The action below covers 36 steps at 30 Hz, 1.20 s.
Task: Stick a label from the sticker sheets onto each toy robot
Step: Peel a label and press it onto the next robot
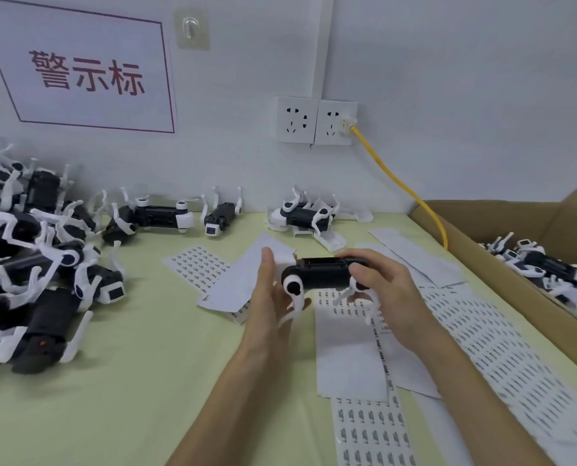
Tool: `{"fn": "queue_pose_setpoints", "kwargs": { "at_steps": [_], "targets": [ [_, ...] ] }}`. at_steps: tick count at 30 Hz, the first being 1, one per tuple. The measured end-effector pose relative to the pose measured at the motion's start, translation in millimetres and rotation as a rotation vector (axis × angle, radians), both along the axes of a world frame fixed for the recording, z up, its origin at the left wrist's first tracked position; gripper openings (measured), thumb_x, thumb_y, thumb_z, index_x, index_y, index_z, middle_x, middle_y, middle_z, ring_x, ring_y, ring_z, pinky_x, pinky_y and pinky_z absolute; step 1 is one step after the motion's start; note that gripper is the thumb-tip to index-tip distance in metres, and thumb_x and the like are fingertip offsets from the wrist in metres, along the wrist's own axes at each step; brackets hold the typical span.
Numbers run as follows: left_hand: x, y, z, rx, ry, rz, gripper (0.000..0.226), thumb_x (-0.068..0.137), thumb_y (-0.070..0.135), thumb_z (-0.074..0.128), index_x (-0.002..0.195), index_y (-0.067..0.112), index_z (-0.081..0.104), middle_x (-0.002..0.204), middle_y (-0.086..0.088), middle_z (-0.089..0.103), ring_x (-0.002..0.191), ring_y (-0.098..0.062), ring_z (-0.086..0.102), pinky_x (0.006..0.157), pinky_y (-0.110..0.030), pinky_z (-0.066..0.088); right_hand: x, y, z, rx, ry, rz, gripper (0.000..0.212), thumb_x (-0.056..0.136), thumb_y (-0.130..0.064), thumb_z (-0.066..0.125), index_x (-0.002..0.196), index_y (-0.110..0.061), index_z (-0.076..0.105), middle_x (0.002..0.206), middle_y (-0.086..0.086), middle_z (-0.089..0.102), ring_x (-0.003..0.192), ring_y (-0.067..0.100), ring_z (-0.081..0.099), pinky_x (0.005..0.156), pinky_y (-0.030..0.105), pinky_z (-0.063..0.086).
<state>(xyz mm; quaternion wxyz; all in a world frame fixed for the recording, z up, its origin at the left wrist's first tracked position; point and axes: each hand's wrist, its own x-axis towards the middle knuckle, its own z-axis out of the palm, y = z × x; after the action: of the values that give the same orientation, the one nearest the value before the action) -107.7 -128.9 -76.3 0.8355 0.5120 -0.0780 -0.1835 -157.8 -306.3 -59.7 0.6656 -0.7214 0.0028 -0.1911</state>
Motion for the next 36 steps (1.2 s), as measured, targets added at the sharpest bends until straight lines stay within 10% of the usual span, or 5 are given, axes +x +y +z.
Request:
{"fn": "queue_pose_setpoints", "kwargs": {
  "at_steps": [4, 7, 15, 36],
  "targets": [
    [1, -6, -1, -0.089, 0.198, 0.235, 0.060, 0.087, 0.070, 0.054, 0.114, 0.018, 0.067, 0.107, -0.001, 0.072, 0.100, -0.018, 0.071, 0.083, -0.034, 0.053, 4, 5, -5, 0.146, -0.079, -0.152, 0.025, 0.085, -0.009, 0.076, 0.111, -0.011, 0.072, 0.099, 0.004, 0.071, 0.088, 0.017, 0.068, 0.080, 0.043, 0.063],
    [-3, -11, -1, -0.049, 0.147, 0.100, 0.050, 0.097, 0.058, 0.053, 0.112, 0.013, 0.070, 0.098, -0.003, 0.075, 0.083, -0.015, 0.072, 0.074, -0.030, 0.056, 5, 9, -6, 0.192, -0.126, -0.216, 0.026, 0.087, 0.003, 0.073, 0.110, -0.010, 0.068, 0.097, 0.001, 0.070, 0.084, 0.015, 0.070, 0.066, 0.022, 0.058],
    [-11, -13, -4, -0.020, -0.141, -0.074, 0.058, 0.104, 0.054, 0.040, 0.134, 0.011, 0.064, 0.125, -0.010, 0.074, 0.122, -0.025, 0.067, 0.098, -0.040, 0.054, 0, 35, -6, -0.012, -0.097, 0.005, 0.038, 0.076, -0.012, 0.076, 0.111, -0.009, 0.062, 0.097, -0.003, 0.070, 0.094, 0.017, 0.068, 0.083, 0.033, 0.057],
    [-21, -24, -12, 0.122, -0.364, -0.077, 0.032, 0.104, 0.052, 0.047, 0.109, 0.033, 0.073, 0.106, 0.005, 0.080, 0.096, -0.012, 0.075, 0.077, -0.022, 0.056, -3, 36, 1, -0.063, -0.153, -0.189, 0.012, 0.079, -0.028, 0.075, 0.091, -0.032, 0.075, 0.091, -0.009, 0.075, 0.091, 0.008, 0.069, 0.079, 0.021, 0.052]
  ]
}}
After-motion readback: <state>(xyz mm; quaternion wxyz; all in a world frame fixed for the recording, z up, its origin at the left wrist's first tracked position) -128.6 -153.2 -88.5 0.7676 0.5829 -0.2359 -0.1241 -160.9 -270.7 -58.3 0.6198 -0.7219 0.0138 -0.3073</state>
